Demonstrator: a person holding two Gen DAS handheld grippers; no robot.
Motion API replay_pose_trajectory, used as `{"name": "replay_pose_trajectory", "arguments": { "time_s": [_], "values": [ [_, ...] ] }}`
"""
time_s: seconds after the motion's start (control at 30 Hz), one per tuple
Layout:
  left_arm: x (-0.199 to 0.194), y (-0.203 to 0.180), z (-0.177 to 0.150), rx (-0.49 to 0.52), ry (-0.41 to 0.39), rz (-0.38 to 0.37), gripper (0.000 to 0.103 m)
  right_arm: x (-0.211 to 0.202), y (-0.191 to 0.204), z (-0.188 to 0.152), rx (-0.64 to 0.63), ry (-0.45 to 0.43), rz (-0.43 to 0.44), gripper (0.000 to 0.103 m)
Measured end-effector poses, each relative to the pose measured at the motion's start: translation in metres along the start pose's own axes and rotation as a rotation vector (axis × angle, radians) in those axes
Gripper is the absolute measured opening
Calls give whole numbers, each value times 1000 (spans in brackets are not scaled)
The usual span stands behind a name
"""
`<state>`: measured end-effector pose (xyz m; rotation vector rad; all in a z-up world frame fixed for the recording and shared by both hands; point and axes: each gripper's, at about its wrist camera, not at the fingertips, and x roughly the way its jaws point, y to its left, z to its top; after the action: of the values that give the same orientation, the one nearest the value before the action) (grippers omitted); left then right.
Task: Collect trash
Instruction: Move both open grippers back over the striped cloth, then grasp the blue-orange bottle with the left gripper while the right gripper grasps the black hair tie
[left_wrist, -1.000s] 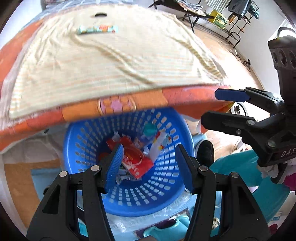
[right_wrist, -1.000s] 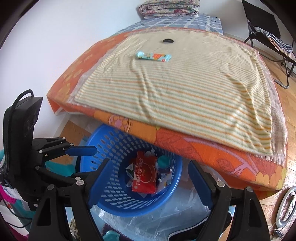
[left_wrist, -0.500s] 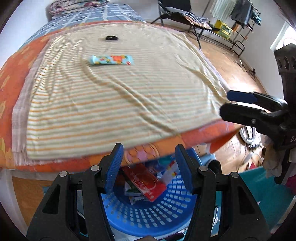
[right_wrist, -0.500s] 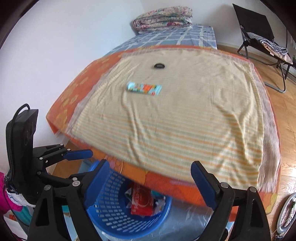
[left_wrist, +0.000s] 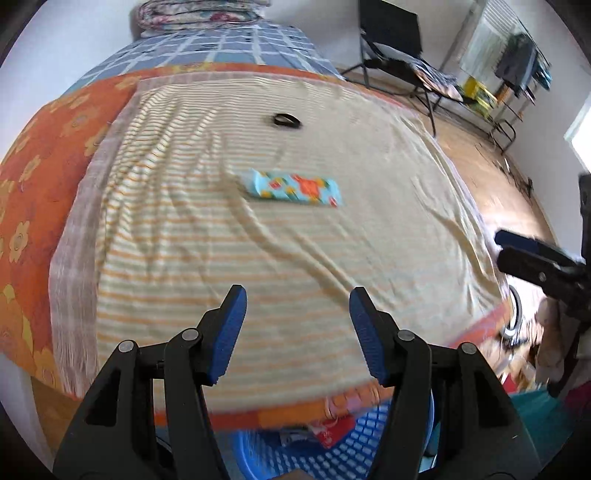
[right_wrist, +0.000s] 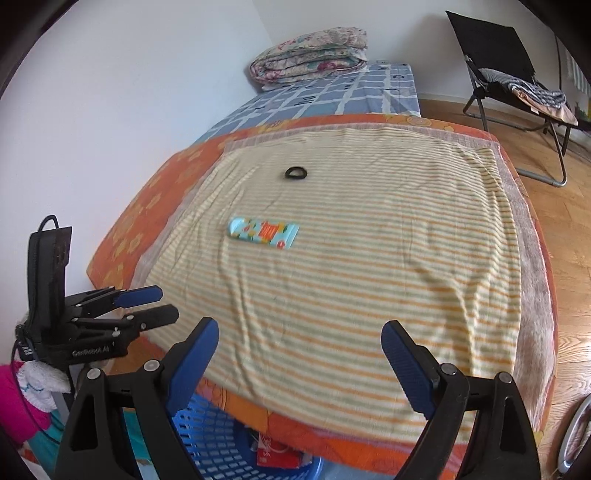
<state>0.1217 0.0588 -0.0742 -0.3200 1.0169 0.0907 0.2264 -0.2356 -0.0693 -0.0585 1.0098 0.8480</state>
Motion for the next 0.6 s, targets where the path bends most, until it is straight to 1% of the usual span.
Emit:
{"name": "replay_pose_trajectory", "arguments": {
  "time_s": [0.07, 0.2, 0.27, 0.3, 0.37, 0.4, 0.43, 0.5, 0.57, 0.6],
  "values": [
    [9, 12, 13, -51, 3, -4, 59, 5, -4, 12, 19, -12, 5, 91],
    [28, 28, 34, -105, 9, -2, 59, 19, -11, 39, 46, -27, 28, 91],
    [38, 35, 45, -126, 7, -3, 59, 28, -11, 51, 43, -33, 31, 88],
    [42, 36, 49, -128, 5, -4, 59, 33, -11, 57, 39, -33, 32, 87],
    [49, 37, 57, -115, -2, 4, 58, 47, -10, 71, 25, -32, 30, 82],
    [52, 37, 60, -104, -4, 9, 53, 53, -10, 77, 22, -31, 29, 81],
    [55, 37, 62, -94, -2, 12, 50, 62, -11, 85, 24, -31, 31, 77],
    [62, 35, 66, -64, 0, 24, 44, 76, -14, 99, 41, -30, 43, 73],
    [67, 34, 68, -51, 0, 22, 43, 92, -19, 114, 69, -29, 58, 67],
    [70, 33, 68, -40, 1, 23, 43, 98, -21, 119, 79, -28, 68, 65]
  ]
}}
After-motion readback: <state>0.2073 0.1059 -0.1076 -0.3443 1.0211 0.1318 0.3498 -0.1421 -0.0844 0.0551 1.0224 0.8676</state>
